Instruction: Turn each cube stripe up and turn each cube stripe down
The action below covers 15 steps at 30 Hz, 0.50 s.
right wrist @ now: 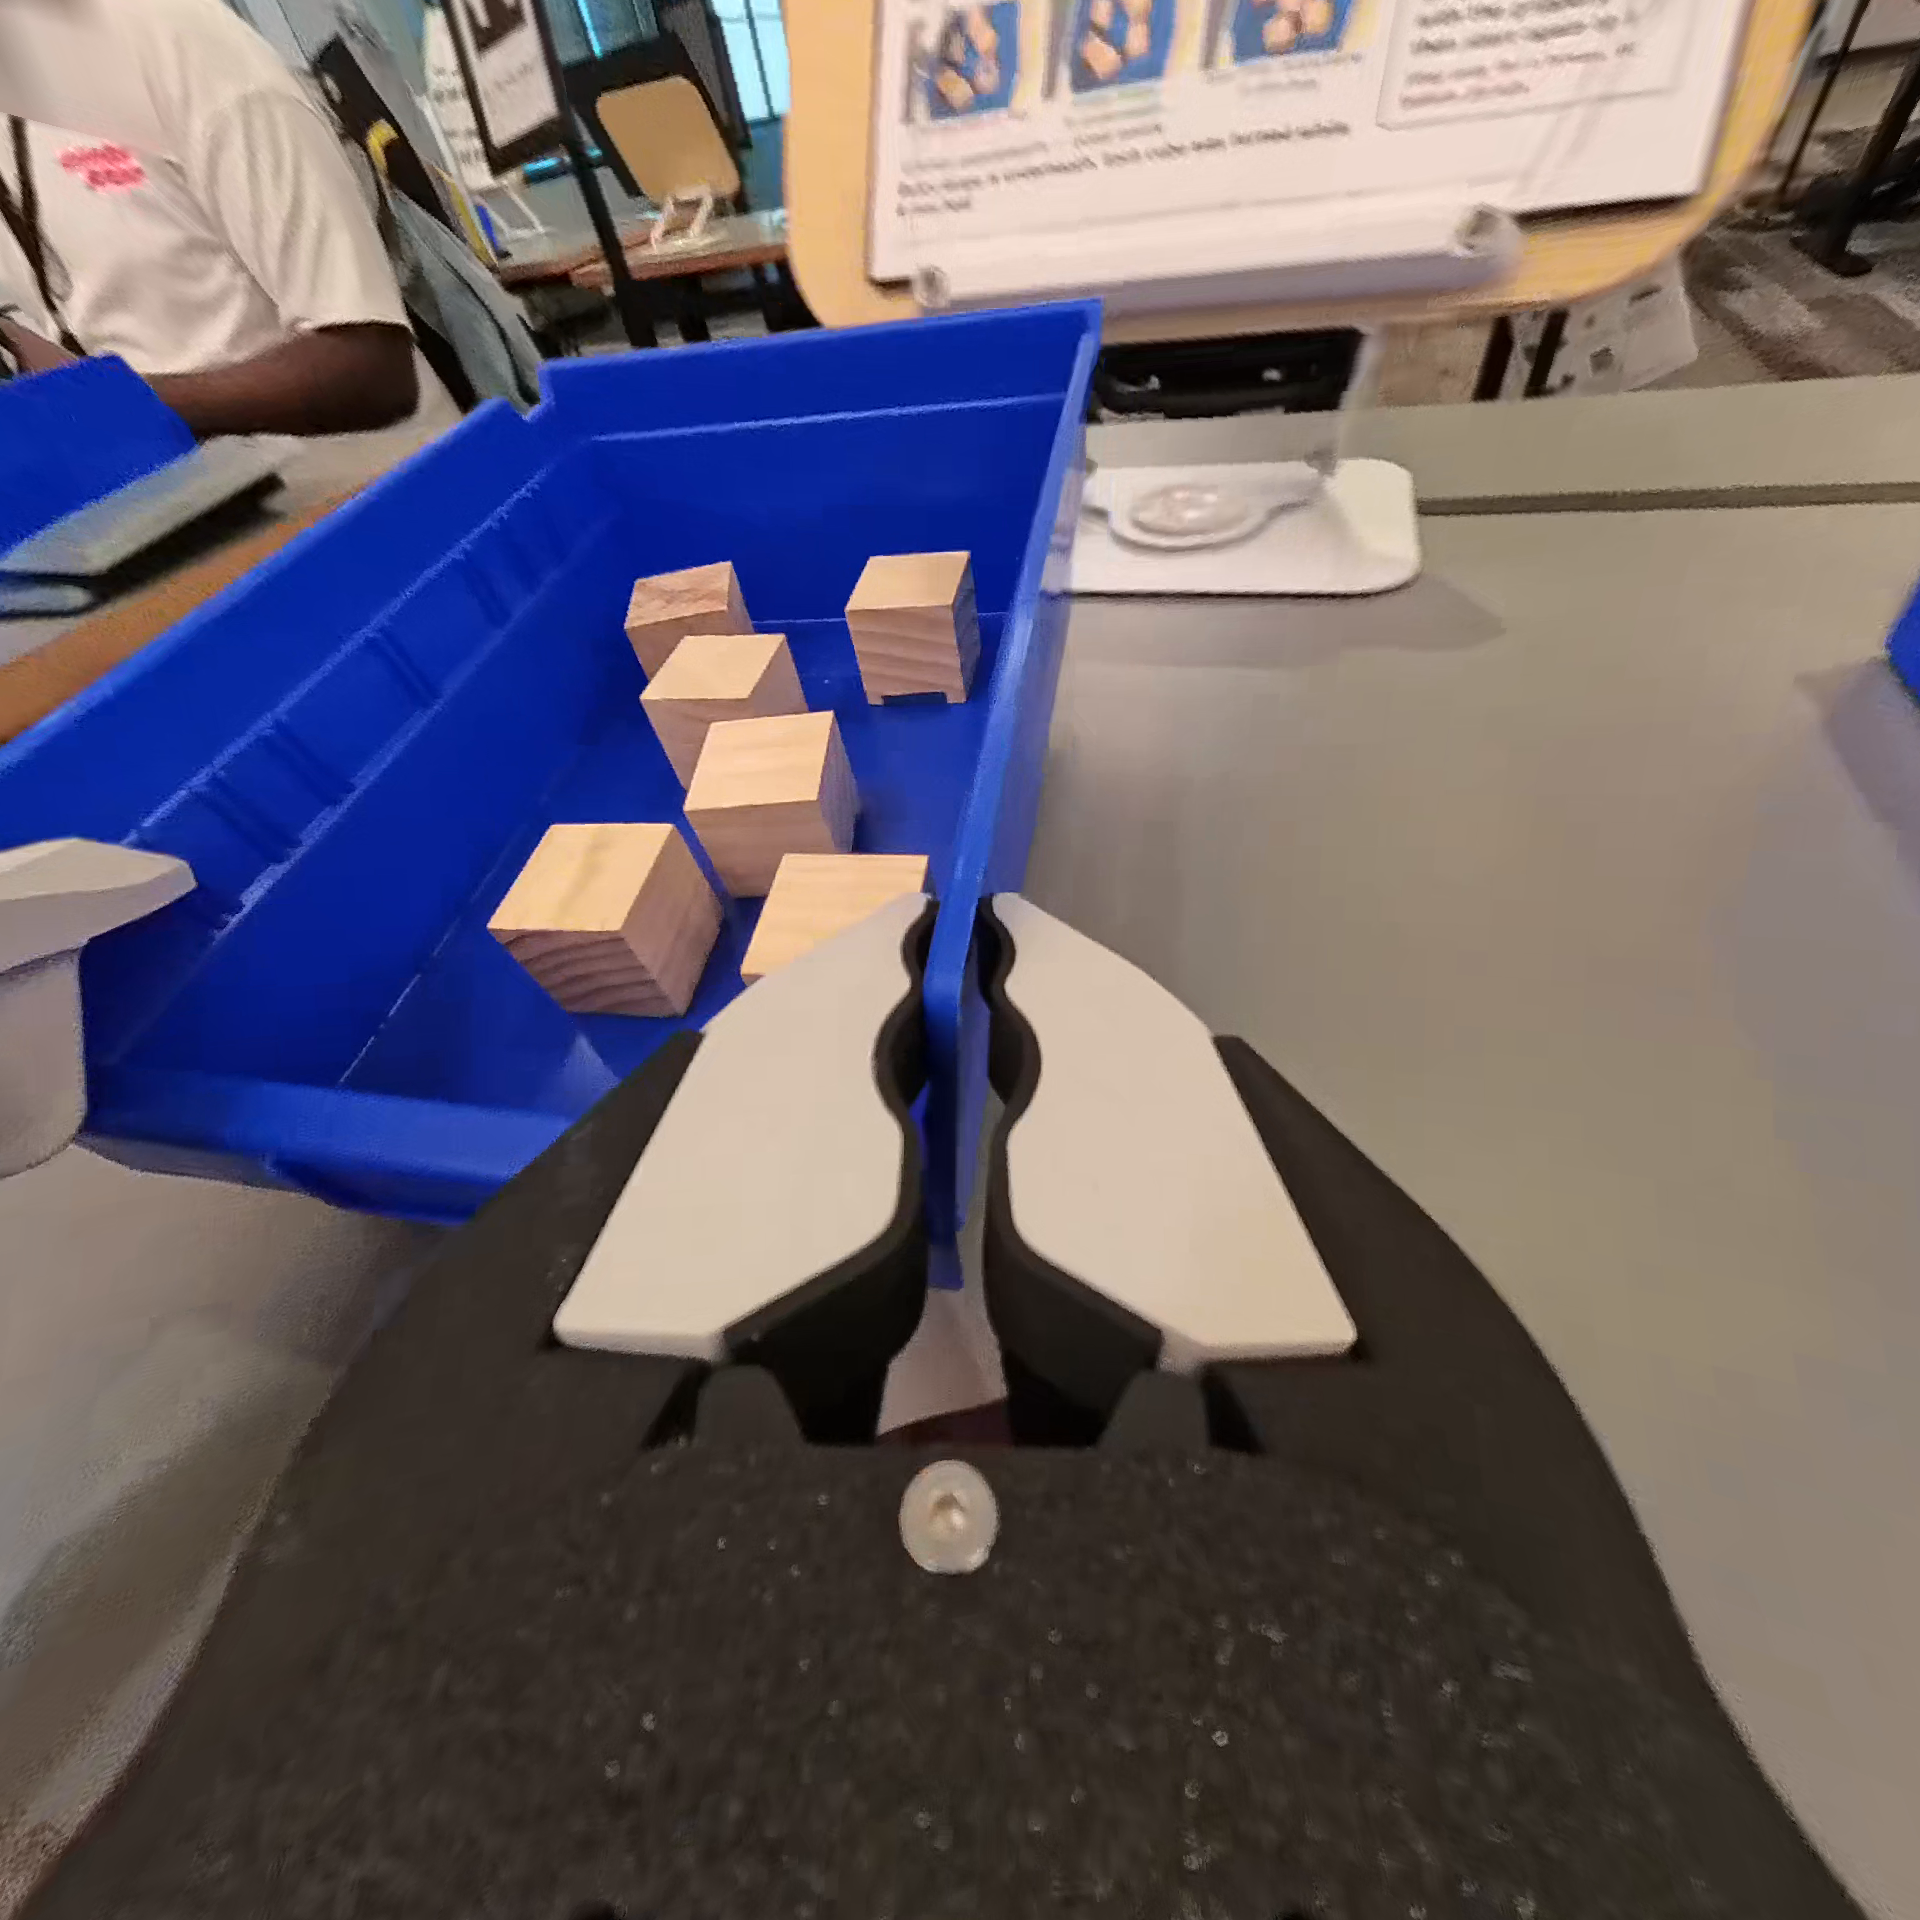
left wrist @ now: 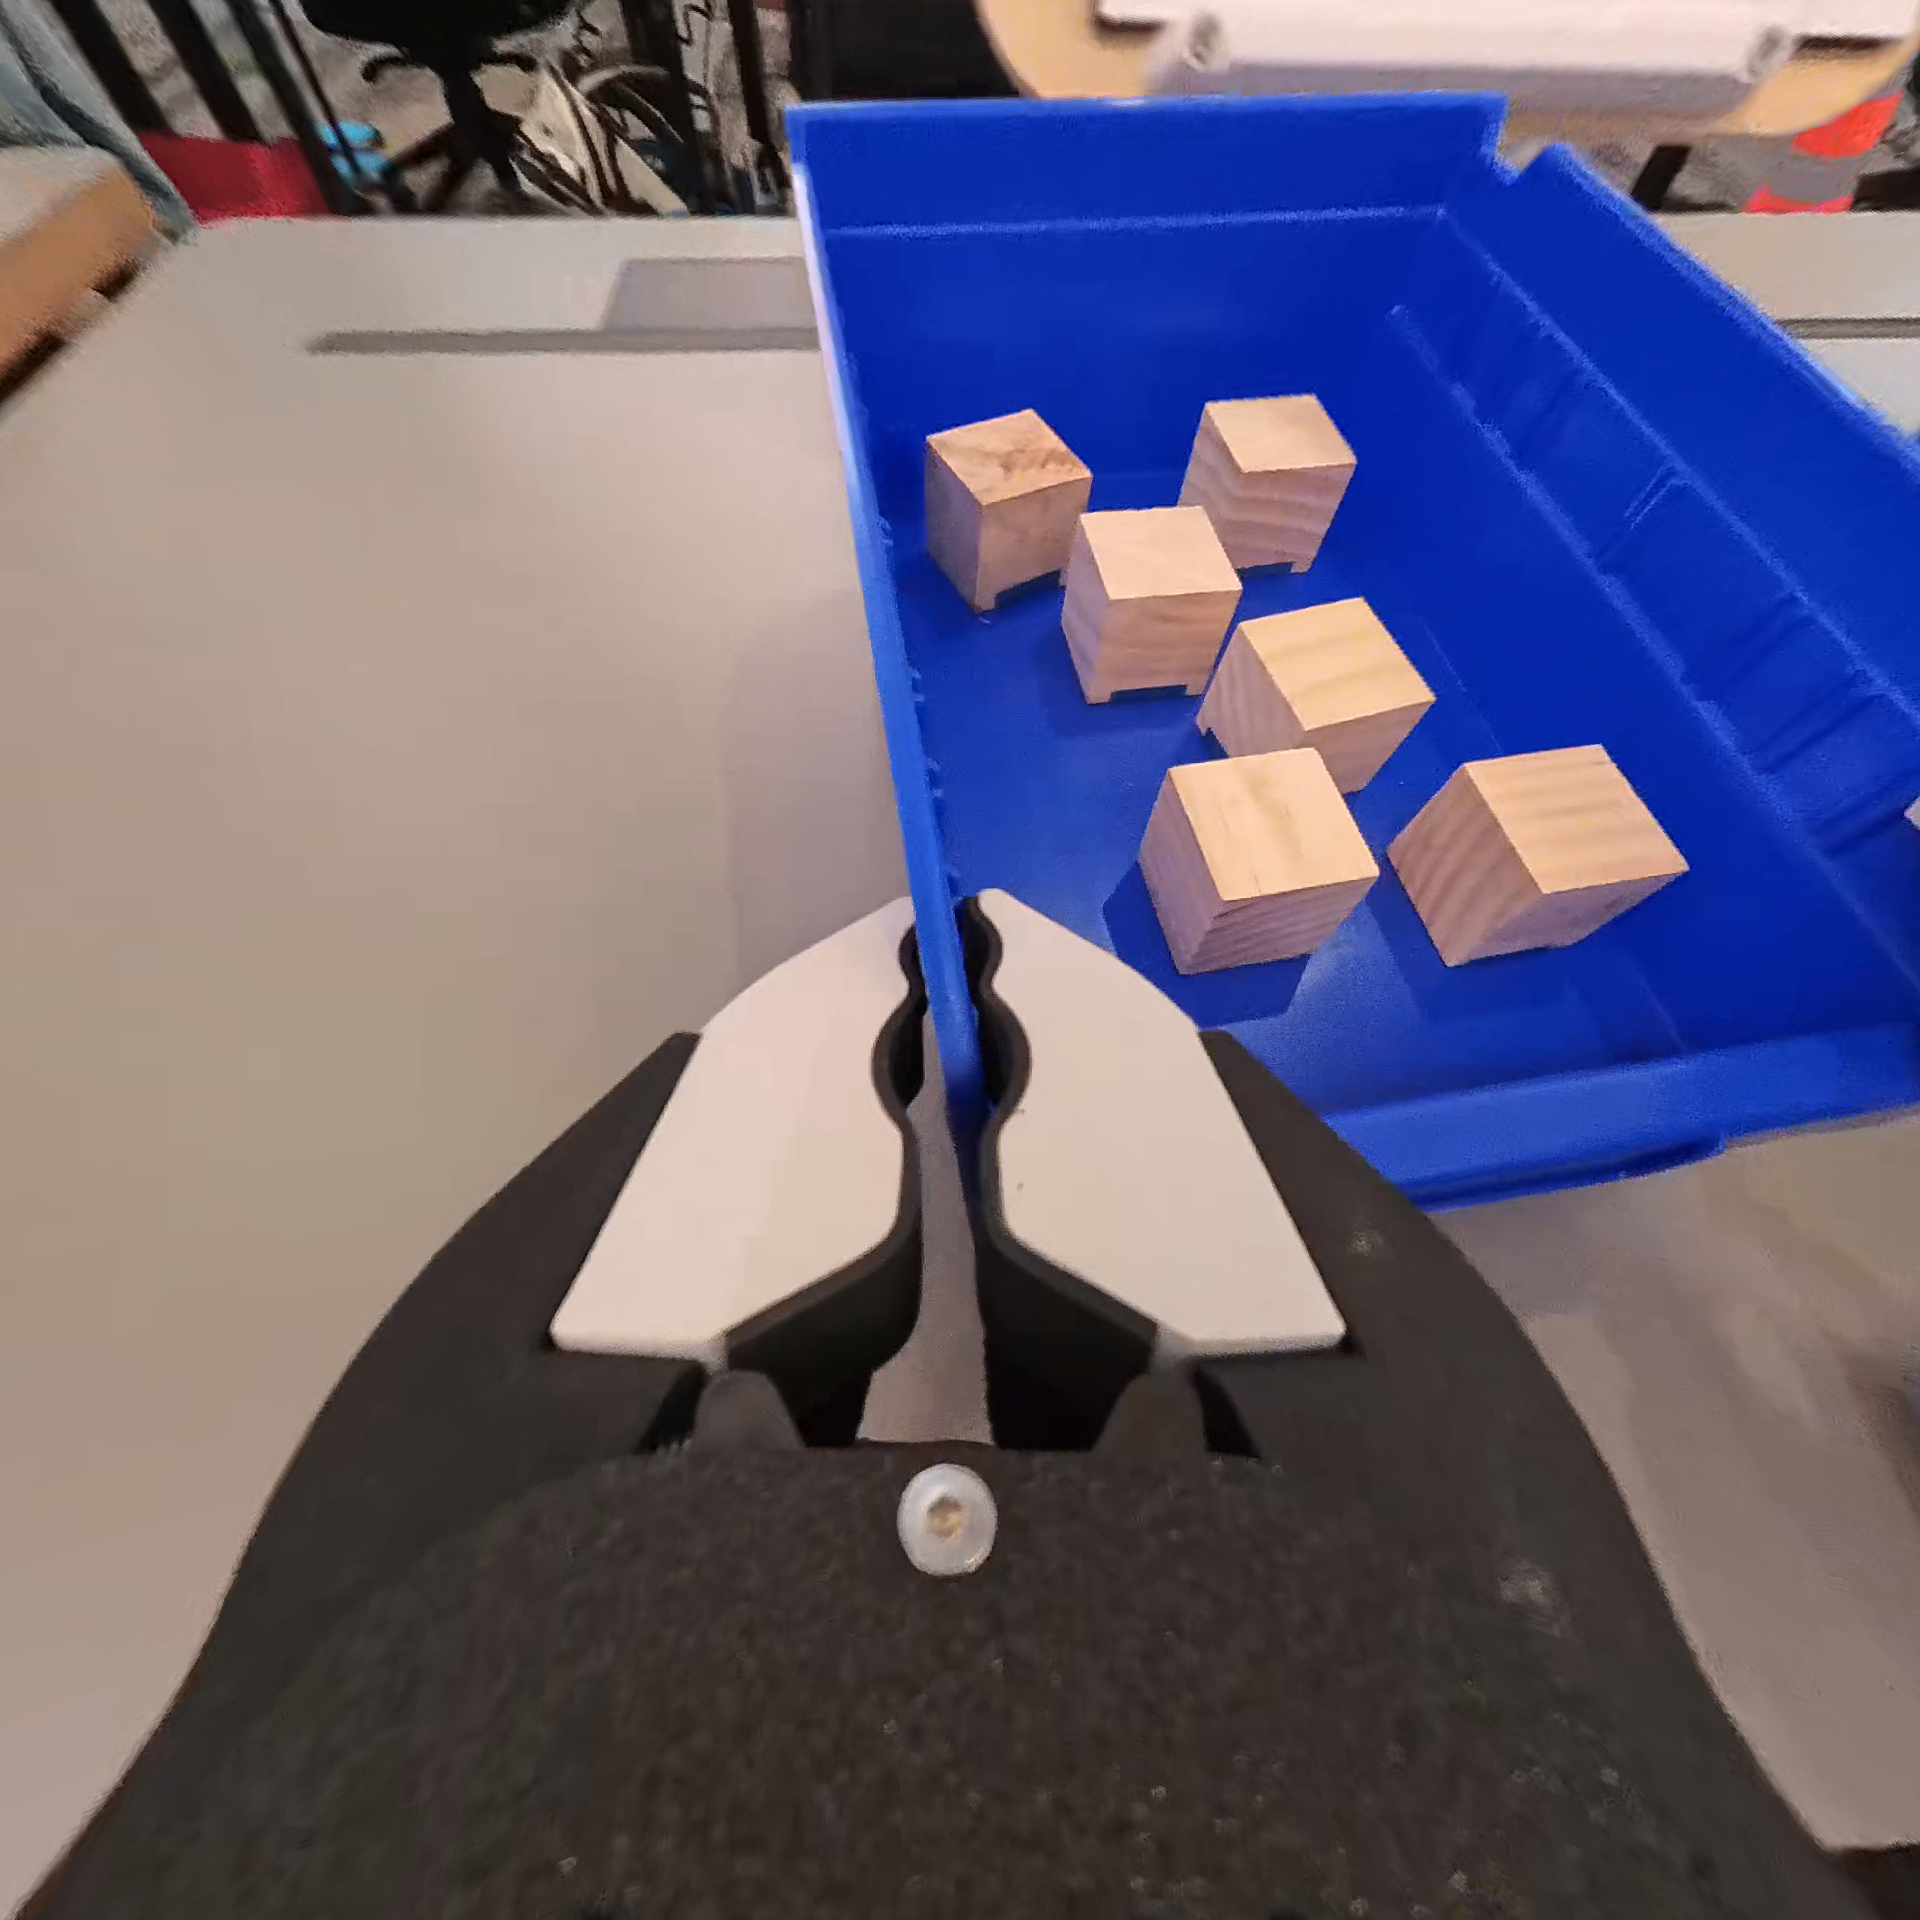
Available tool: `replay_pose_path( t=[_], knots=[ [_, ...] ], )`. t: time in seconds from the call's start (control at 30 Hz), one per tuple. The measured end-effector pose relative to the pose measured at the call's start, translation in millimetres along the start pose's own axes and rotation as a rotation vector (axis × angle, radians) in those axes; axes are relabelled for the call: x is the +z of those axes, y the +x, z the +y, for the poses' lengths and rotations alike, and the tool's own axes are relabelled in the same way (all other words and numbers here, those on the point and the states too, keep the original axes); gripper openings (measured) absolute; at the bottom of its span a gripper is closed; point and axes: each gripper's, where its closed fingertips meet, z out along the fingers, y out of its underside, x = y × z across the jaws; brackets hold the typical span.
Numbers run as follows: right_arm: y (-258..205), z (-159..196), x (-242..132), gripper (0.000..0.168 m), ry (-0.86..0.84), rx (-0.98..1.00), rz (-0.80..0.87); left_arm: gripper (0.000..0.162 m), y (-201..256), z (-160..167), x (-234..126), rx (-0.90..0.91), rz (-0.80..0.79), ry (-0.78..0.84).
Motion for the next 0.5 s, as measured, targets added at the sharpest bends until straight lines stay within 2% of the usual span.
replay_pose_path(
  t=[0.1,0.17,0.27,0.37,0.5],
  knots=[
    [-48.0,-17.1,21.2,0.006,0.031,-0.002,-0.007,0.003,-52.4,-19.9,-1.0,0.036,-0.048,0.007],
    [-78.9,-25.2,42.6,0.006,0.017,0.003,0.016,0.005,-89.5,-28.9,7.9,0.096,-0.101,-0.032],
    [-113.6,-27.5,77.3,0.004,-0.040,0.028,0.083,0.004,-135.3,-34.2,26.8,0.075,-0.091,-0.070],
    [-141.5,-18.5,103.4,0.004,-0.088,0.020,0.092,0.004,-170.7,-29.2,41.1,0.061,-0.076,-0.097],
    [-166.3,12.2,119.7,0.005,-0.133,-0.026,0.086,0.005,-202.0,-7.7,57.1,0.056,-0.078,-0.117]
  ],
)
